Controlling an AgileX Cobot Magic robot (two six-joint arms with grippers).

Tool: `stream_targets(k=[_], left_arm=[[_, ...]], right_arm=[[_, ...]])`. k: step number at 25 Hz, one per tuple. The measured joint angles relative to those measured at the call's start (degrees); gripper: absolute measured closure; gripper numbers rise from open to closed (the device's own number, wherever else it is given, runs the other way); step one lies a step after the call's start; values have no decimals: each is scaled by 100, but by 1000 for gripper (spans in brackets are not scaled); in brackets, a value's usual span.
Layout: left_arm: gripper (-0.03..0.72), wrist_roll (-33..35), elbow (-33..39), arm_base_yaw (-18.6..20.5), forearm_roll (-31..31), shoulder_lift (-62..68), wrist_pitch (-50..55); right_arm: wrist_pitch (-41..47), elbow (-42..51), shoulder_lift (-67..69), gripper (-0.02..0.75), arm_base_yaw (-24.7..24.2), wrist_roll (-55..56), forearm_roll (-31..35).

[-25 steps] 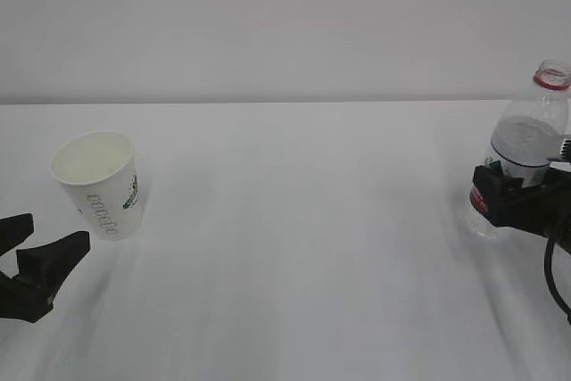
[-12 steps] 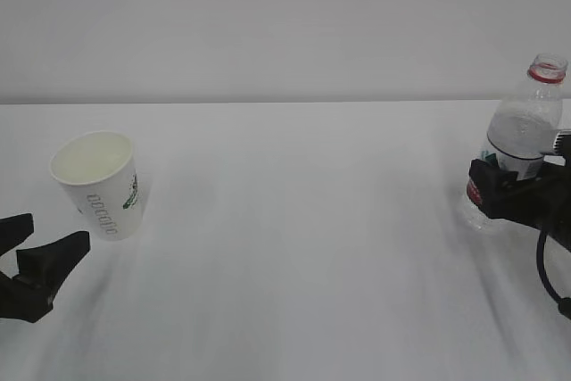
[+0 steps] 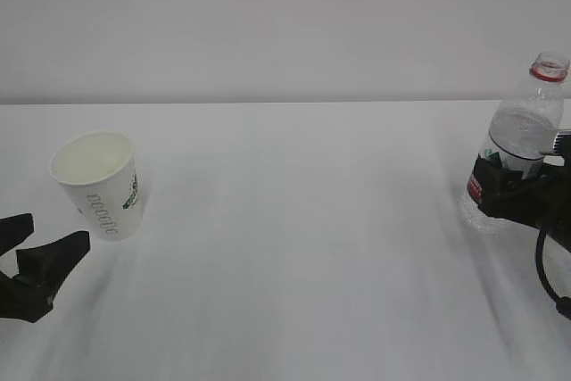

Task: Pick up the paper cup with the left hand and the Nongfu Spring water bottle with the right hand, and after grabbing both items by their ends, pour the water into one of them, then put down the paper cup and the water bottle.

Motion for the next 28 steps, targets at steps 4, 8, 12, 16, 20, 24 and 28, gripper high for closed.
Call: stream_targets(k=[4, 8, 12, 16, 20, 24, 28], left_arm=[[97, 0, 0, 0, 0, 0, 0], [97, 0, 0, 0, 0, 0, 0], [97, 0, 0, 0, 0, 0, 0], [97, 0, 0, 0, 0, 0, 0], [97, 0, 0, 0, 0, 0, 0], [97, 0, 0, 0, 0, 0, 0], [97, 0, 0, 0, 0, 0, 0]], right_arm=[[0, 0, 0, 257, 0, 0, -11], [0, 0, 0, 290, 0, 0, -11], [-10, 0, 9, 309, 0, 0, -21], [-10, 0, 9, 310, 0, 10, -21], [-10, 0, 9, 311, 0, 53, -21], [-10, 0, 9, 313, 0, 108, -29], [-10, 0, 9, 316, 0, 108, -172]])
